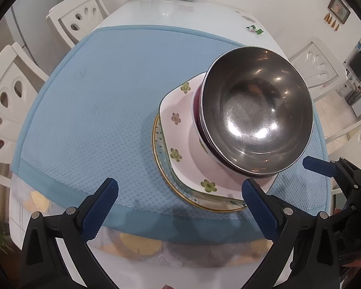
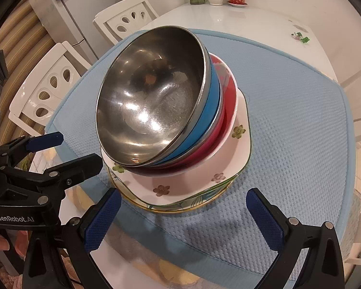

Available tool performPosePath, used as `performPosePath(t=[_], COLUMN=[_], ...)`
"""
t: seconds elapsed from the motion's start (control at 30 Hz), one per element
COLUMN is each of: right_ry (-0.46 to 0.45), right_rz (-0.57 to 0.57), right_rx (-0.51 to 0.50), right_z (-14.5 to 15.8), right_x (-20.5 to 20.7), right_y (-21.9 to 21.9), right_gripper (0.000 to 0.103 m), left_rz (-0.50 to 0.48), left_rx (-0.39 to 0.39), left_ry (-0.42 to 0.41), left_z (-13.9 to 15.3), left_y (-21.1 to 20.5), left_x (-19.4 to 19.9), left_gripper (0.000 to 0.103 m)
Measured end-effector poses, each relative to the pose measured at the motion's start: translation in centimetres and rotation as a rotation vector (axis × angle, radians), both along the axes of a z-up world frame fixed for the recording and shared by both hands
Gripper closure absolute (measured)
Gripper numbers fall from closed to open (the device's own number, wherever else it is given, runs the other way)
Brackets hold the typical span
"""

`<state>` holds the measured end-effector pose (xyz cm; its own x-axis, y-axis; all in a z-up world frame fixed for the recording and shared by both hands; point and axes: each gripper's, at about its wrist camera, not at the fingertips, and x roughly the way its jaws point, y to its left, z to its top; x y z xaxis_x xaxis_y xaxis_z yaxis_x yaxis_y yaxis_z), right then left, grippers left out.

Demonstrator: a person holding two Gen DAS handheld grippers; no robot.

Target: Organize plates and bowls

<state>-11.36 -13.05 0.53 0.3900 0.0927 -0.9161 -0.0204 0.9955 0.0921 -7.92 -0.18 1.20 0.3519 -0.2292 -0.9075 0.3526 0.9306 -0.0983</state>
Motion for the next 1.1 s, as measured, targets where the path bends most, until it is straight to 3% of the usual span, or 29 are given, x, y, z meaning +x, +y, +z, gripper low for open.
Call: performPosePath(t=[1.1], right_ry=[0.024], right_rz=[0.006], right_rx=[0.006], right_z=[-0.69], right_x=[0.03], right_y=[0.04], right_gripper=[0.0], left_rz=[-0.001], left_rx=[0.002], left_ry=[0.021], left_z=[-0.43], left_y=[-0.34], left_x=[0.3], left_gripper=[0.001])
